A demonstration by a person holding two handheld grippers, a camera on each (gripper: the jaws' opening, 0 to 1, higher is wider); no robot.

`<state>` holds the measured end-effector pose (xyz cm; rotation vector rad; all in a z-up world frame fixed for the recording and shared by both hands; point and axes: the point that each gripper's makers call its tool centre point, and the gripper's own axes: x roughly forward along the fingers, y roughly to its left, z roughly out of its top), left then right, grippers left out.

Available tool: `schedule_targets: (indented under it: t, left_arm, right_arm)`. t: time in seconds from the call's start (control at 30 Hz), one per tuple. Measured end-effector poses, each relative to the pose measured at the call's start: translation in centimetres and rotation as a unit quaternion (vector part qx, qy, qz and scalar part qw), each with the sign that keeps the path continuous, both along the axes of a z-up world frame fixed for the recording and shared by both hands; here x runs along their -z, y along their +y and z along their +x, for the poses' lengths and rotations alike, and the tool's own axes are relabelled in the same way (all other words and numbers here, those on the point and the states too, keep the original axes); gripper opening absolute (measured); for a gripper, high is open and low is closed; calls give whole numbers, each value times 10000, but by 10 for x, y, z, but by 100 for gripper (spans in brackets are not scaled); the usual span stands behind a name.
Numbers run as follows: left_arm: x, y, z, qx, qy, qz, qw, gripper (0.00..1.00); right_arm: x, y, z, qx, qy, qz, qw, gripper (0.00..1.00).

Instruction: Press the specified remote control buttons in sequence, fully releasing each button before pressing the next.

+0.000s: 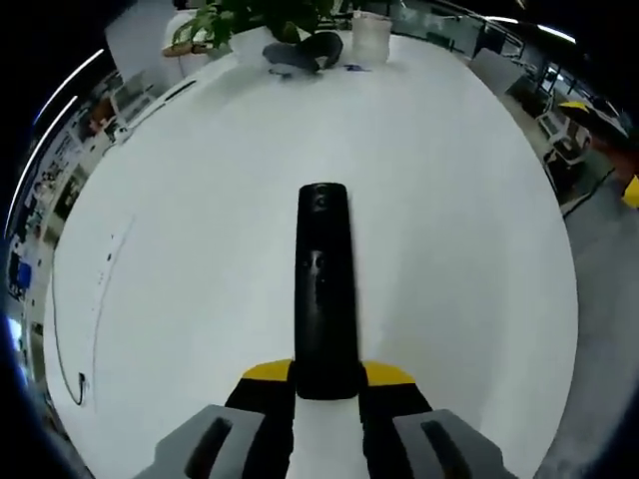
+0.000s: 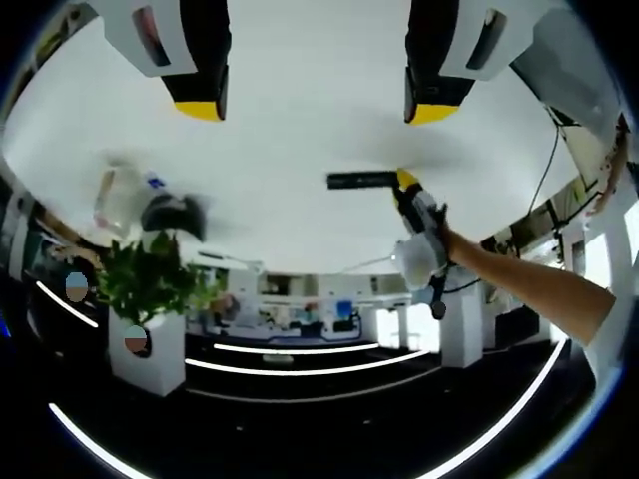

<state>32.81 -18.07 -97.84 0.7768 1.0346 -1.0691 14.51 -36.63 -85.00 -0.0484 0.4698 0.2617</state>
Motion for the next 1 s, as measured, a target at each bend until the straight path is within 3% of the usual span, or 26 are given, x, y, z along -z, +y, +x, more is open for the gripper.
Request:
schedule_targets:
  t: [0.37, 1.0]
  left_arm:
    - [0, -1, -4, -41, -1, 71, 10000, 23]
    - [0, -5, -35, 89, 52, 172, 9998, 23]
  right_arm:
    - [-1, 0, -1, 6, -8, 25, 10000, 69]
    - [-2, 2, -2, -40, -15, 95, 9999, 69]
